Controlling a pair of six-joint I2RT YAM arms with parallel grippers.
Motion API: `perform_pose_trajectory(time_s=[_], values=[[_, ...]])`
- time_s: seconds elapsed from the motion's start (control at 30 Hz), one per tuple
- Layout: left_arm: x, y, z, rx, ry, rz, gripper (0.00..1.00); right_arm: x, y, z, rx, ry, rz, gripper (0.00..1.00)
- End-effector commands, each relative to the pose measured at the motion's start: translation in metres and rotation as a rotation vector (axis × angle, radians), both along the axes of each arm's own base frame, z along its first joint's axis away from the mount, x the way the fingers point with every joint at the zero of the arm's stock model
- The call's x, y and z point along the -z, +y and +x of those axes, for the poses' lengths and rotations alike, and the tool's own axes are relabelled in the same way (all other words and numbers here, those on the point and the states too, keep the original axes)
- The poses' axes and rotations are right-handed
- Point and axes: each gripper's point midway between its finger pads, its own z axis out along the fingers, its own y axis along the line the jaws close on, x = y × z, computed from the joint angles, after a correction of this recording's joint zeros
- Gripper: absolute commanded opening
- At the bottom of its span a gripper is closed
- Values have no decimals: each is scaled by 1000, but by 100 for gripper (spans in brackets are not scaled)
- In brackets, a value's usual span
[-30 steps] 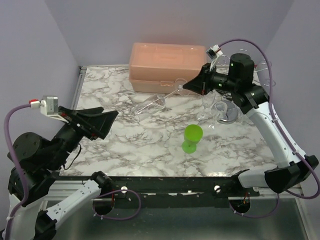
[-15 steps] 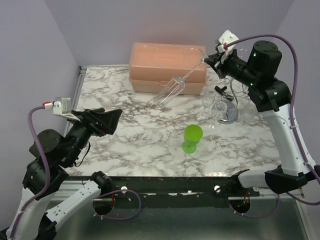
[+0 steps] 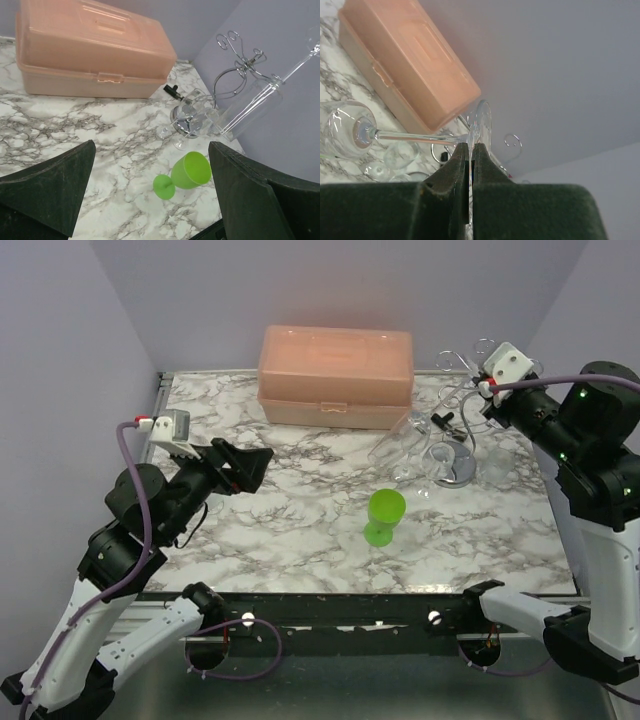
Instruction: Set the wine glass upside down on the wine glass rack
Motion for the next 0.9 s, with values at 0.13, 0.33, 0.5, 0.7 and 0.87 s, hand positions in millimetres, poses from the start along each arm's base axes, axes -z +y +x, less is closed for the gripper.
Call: perform_pose_trajectory(time_s=[0.13, 0.33, 0.5, 0.7, 0.87], values=[[-7, -21, 7, 94, -27, 25, 98, -9, -62, -28, 235, -45, -163, 0], [-4, -26, 11, 109, -24, 35, 99, 1, -92, -62, 325, -3, -228, 0], [-4, -36, 14, 165, -24, 40, 98, 19, -115, -79, 418, 32, -287, 0], [-6, -44, 15, 209, -30, 49, 99, 49, -138, -75, 540, 77, -413, 0], [-7, -44, 11, 224, -43, 53, 98, 47, -141, -72, 577, 72, -456, 0]])
